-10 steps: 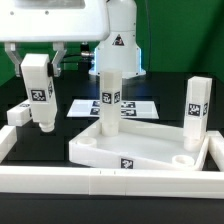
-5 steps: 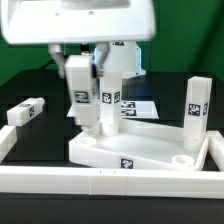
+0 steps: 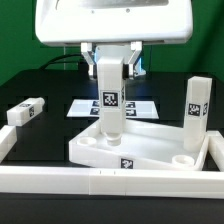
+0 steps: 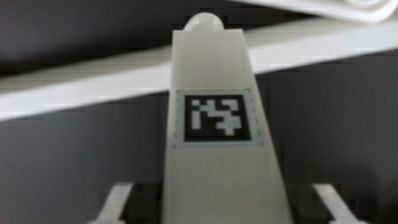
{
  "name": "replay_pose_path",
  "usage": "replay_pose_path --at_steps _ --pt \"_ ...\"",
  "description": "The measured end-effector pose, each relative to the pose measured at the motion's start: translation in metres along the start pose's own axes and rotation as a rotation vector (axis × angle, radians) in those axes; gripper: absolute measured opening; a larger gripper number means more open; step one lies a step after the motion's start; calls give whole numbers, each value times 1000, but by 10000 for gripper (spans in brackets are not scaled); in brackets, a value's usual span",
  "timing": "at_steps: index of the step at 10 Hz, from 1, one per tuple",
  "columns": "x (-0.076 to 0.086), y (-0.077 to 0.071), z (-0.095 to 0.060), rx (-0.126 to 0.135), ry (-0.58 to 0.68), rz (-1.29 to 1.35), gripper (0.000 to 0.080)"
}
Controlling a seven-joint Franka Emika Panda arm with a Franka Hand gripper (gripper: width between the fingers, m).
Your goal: Assemble desk
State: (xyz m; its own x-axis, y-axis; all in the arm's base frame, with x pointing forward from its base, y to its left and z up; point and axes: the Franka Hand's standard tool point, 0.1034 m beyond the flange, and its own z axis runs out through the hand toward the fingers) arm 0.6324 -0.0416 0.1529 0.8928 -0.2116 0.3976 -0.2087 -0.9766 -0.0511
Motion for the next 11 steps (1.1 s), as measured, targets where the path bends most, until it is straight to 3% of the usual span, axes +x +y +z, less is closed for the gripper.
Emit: replay_pose_path --at_steps 2,4,8,10,11 --pt "-5 -25 -3 17 102 2 290" --pt "-6 -50 -8 44 100 13 290" --pt "-6 -53 -6 45 99 4 290" --pt "-15 -75 -3 55 58 -95 290" --pt "-17 -76 0 56 22 -122 290"
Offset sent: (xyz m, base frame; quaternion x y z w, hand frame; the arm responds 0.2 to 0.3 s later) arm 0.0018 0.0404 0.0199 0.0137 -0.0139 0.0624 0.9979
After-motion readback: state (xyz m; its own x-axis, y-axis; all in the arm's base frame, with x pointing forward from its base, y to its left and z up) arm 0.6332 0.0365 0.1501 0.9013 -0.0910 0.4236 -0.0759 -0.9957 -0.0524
